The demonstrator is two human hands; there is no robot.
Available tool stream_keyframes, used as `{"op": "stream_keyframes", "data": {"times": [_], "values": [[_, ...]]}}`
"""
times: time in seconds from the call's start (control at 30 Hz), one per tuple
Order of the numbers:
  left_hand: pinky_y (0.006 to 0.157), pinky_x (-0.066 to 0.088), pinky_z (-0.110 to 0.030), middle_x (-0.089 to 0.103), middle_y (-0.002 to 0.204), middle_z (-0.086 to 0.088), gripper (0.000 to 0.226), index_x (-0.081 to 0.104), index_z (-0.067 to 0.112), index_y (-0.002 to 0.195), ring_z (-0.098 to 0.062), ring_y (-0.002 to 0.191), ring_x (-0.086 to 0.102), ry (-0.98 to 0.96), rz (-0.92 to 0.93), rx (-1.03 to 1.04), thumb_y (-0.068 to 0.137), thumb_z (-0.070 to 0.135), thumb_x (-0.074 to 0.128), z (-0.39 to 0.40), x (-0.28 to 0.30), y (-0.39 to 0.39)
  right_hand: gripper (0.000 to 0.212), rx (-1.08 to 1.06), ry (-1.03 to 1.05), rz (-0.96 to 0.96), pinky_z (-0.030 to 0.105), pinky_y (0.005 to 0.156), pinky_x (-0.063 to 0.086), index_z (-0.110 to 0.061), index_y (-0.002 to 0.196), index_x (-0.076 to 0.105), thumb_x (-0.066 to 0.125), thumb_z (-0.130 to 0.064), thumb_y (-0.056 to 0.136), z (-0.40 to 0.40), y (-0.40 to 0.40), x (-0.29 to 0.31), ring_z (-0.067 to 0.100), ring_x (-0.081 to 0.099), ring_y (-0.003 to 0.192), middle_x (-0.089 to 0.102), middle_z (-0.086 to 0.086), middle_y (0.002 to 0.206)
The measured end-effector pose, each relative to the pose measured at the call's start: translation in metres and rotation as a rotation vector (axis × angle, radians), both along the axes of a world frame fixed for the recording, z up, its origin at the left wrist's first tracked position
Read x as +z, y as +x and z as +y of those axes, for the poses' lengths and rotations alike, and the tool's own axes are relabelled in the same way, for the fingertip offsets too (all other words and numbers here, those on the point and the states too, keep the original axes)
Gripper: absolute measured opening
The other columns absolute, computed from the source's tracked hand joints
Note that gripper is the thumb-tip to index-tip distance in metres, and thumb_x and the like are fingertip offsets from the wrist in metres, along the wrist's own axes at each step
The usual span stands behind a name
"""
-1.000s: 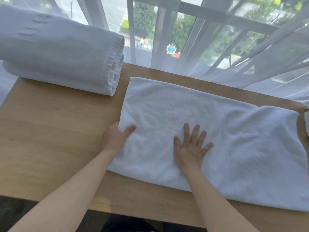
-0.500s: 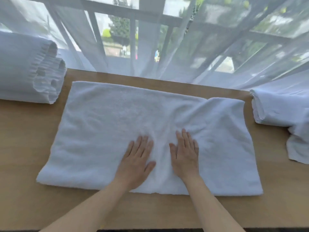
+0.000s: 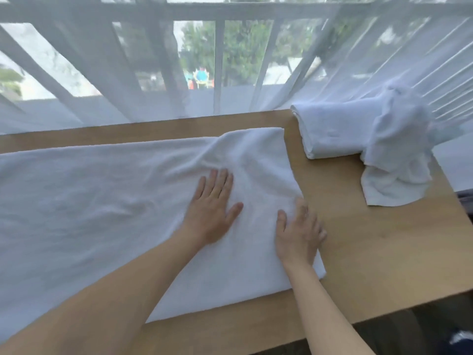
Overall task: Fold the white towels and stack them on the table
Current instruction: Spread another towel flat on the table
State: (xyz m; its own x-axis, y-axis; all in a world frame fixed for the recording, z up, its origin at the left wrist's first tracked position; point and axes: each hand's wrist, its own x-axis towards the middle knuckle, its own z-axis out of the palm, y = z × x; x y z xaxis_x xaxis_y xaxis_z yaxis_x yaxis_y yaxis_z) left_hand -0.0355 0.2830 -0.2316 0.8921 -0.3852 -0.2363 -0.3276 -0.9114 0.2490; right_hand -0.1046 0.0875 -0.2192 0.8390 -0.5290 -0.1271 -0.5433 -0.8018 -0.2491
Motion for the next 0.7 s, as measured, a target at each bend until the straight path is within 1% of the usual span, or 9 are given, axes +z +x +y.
{"op": "stream_keyframes", "data": {"times": [0.1,0.13,0.2,0.27,0.33,0.4,0.5,0.6,0.7], "values": [[0.121,-0.019,-0.034,-0.012,0.167,-0.003,0.079,-0.005,0.011,0.159,-0.02,0.153,-0.017,-0.02,-0.002,0.027,0.098,0.06,0.009,-0.012,0.002,-0.004,0.053,-0.072,0.124,-0.081,0.045,0.092,0.034,-0.009,0.142,0.045,0.052,-0.041,0.1,-0.01,0.009,0.006,0.036,0.05,0.118,0.056,0.016,0.128],[0.122,-0.018,-0.033,-0.011,0.167,-0.003,0.079,-0.005,0.011,0.159,-0.019,0.153,-0.015,-0.029,-0.003,0.016,0.098,0.06,0.007,-0.013,0.003,-0.006,0.047,-0.097,0.199,-0.095,0.043,0.086,0.036,-0.007,0.135,0.048,0.049,-0.04,0.102,-0.013,0.012,0.008,0.035,0.053,0.114,0.058,0.014,0.123],[0.123,-0.013,-0.033,-0.008,0.166,-0.002,0.08,-0.004,0.012,0.159,-0.019,0.154,-0.011,-0.052,-0.024,-0.021,0.096,0.06,0.003,-0.013,0.008,-0.011,0.033,-0.12,0.341,-0.097,0.039,0.07,0.036,-0.009,0.108,0.049,0.04,-0.041,0.105,-0.021,0.017,0.011,0.036,0.057,0.097,0.059,0.01,0.101],[0.124,-0.009,-0.034,-0.006,0.166,-0.001,0.076,-0.002,0.015,0.159,-0.02,0.155,-0.006,-0.079,-0.053,-0.041,0.097,0.059,0.007,-0.011,0.01,-0.014,0.038,-0.104,0.355,-0.097,0.039,0.064,0.036,-0.011,0.092,0.047,0.035,-0.045,0.105,-0.032,0.016,0.016,0.035,0.057,0.082,0.059,0.009,0.087],[0.124,-0.008,-0.035,-0.006,0.166,0.001,0.073,0.002,0.022,0.161,-0.02,0.155,-0.007,-0.058,-0.059,-0.044,0.098,0.059,0.009,-0.007,0.01,-0.017,0.043,-0.11,0.304,-0.124,0.038,0.058,0.034,-0.014,0.084,0.046,0.035,-0.051,0.102,-0.047,0.009,0.017,0.03,0.053,0.073,0.057,0.005,0.078],[0.124,-0.012,-0.036,-0.011,0.167,0.005,0.07,0.0,0.03,0.161,-0.019,0.155,-0.012,-0.007,-0.059,-0.058,0.098,0.06,0.007,-0.003,0.005,-0.021,0.041,-0.15,0.279,-0.071,0.037,0.059,0.032,-0.015,0.086,0.045,0.036,-0.052,0.102,-0.055,0.003,0.016,0.029,0.049,0.073,0.054,0.002,0.079],[0.124,-0.012,-0.04,-0.011,0.168,0.004,0.069,0.001,0.031,0.161,-0.019,0.154,-0.016,-0.005,-0.058,-0.075,0.099,0.06,0.01,-0.005,-0.001,-0.027,0.035,-0.205,0.289,-0.003,0.038,0.063,0.034,-0.017,0.094,0.041,0.035,-0.051,0.103,-0.055,-0.002,0.01,0.028,0.047,0.075,0.051,0.001,0.085],[0.125,0.0,-0.046,0.0,0.169,0.0,0.068,0.008,0.029,0.162,-0.023,0.156,-0.005,0.012,-0.105,-0.068,0.101,0.058,0.017,-0.008,-0.008,-0.028,0.038,-0.184,0.261,0.0,0.037,0.06,0.037,-0.02,0.091,0.039,0.031,-0.056,0.101,-0.051,-0.013,0.011,0.026,0.052,0.07,0.053,0.0,0.076],[0.125,0.002,-0.047,0.002,0.17,0.0,0.068,0.006,0.031,0.161,-0.024,0.156,-0.002,0.023,-0.134,-0.059,0.101,0.059,0.018,-0.008,-0.014,-0.026,0.043,-0.147,0.198,0.111,0.035,0.055,0.034,-0.021,0.092,0.038,0.027,-0.062,0.1,-0.049,-0.031,0.008,0.021,0.049,0.063,0.05,-0.003,0.072]]}}
